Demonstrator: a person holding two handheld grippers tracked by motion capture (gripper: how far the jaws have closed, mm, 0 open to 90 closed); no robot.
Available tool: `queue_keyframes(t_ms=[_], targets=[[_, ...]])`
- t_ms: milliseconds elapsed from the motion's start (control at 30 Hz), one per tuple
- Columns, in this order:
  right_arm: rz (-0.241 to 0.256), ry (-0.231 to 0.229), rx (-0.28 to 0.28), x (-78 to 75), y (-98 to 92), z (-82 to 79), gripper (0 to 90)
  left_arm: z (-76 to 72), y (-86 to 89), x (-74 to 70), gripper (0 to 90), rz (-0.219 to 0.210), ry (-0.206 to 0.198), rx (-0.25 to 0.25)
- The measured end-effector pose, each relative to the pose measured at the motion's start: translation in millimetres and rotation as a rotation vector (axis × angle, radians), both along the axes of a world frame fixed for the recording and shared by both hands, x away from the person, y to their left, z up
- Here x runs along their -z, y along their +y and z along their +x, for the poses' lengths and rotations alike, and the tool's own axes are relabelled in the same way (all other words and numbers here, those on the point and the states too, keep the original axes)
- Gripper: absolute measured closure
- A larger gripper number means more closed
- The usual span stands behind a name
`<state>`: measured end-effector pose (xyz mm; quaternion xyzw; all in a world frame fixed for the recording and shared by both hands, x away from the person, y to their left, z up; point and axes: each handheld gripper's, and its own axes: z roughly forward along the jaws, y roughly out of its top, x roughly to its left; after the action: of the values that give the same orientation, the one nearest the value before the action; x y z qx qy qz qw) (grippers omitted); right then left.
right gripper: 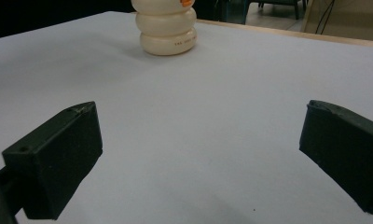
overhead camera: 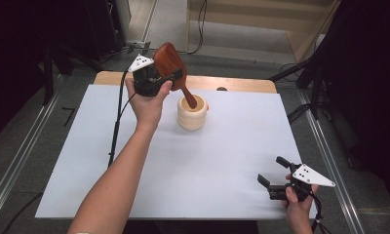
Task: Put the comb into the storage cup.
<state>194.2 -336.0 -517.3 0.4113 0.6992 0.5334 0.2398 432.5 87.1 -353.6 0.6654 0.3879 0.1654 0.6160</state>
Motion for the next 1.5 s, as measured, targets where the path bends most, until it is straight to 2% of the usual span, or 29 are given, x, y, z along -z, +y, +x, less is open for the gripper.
queue_keyframes(t_ms=[533, 1100, 1500], targets=[[0.004, -0.001, -0.005, 0.0, -0.6, 0.2, 0.0, 11.3, -7.8, 17.0, 55.2, 0.02, 0.026, -0.009], [0.01, 0.0, -0.007, 0.3, -0.8, 0.4, 0.0, 16.1, -11.8, 34.7, 55.1, 0.011, 0.056, -0.018], [0.01, -0.002, -0.003, 0.5, -1.0, 0.7, 0.0, 17.2, -15.0, 45.8, 55.1, 0.021, 0.077, -0.024]])
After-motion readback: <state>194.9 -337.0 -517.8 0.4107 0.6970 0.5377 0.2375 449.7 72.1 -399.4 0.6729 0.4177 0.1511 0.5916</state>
